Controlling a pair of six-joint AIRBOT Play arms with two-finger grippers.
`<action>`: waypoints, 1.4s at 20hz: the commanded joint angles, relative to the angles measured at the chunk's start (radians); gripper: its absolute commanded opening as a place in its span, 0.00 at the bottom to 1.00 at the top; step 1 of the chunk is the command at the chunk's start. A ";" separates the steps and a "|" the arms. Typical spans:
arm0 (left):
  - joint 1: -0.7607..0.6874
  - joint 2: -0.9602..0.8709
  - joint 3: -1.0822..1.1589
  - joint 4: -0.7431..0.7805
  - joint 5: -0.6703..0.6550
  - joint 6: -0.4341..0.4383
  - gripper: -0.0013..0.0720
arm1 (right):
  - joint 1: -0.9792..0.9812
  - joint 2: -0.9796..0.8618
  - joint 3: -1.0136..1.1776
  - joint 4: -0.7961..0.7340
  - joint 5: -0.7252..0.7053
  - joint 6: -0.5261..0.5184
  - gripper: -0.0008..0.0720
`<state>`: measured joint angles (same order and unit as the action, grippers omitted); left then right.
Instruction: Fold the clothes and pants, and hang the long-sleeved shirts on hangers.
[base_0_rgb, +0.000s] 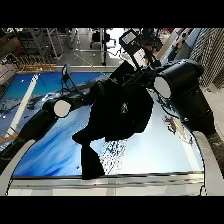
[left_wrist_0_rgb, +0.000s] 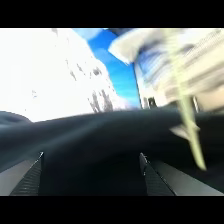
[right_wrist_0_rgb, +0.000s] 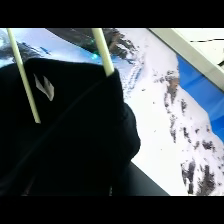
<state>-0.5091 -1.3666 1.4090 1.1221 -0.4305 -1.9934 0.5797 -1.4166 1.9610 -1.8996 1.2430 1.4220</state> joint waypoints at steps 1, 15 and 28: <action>-0.045 0.003 0.000 0.060 0.001 0.029 0.89 | 0.001 0.001 0.000 0.068 -0.002 -0.002 0.04; 0.070 -0.087 0.000 0.150 0.028 -0.123 0.04 | 0.001 0.049 0.000 0.224 0.129 -0.081 0.03; 0.213 0.066 0.000 0.107 -0.078 0.163 0.05 | 0.000 0.048 0.000 0.161 0.082 -0.078 0.03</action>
<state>-0.3237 -1.3254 1.4090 1.3041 -0.4908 -1.9327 0.5797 -1.3685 1.9610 -1.7309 1.3674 1.3407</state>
